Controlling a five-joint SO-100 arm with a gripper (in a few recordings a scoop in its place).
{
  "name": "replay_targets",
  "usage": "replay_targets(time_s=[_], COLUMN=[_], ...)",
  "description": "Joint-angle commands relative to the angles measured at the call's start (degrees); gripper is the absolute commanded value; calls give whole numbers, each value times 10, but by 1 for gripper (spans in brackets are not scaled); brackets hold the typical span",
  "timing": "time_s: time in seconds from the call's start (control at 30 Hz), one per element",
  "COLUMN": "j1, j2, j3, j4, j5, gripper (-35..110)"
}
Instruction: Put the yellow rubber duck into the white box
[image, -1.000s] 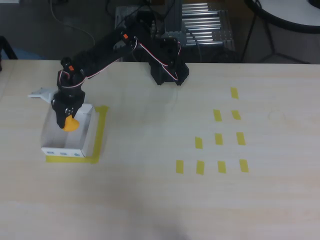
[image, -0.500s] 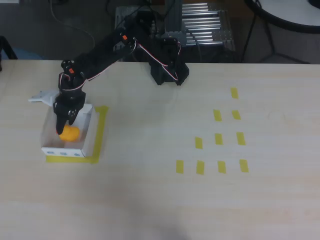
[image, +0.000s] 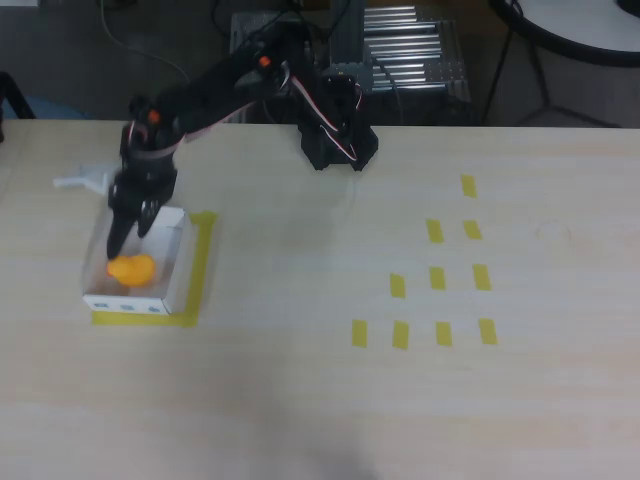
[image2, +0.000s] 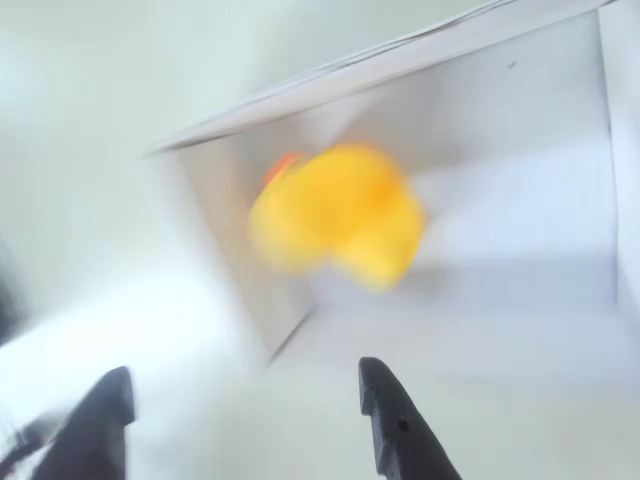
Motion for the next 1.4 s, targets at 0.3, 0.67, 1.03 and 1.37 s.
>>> replay_targets(time_s=[0.3, 0.67, 1.03, 1.37], j1=[-330, -511, -479, -455], j2=[690, 1033, 1158, 1158], j3=[381, 970, 1068, 1085], j4=[-287, -294, -82, -62], j5=[163, 362, 384, 381], gripper=[0, 0, 0, 0])
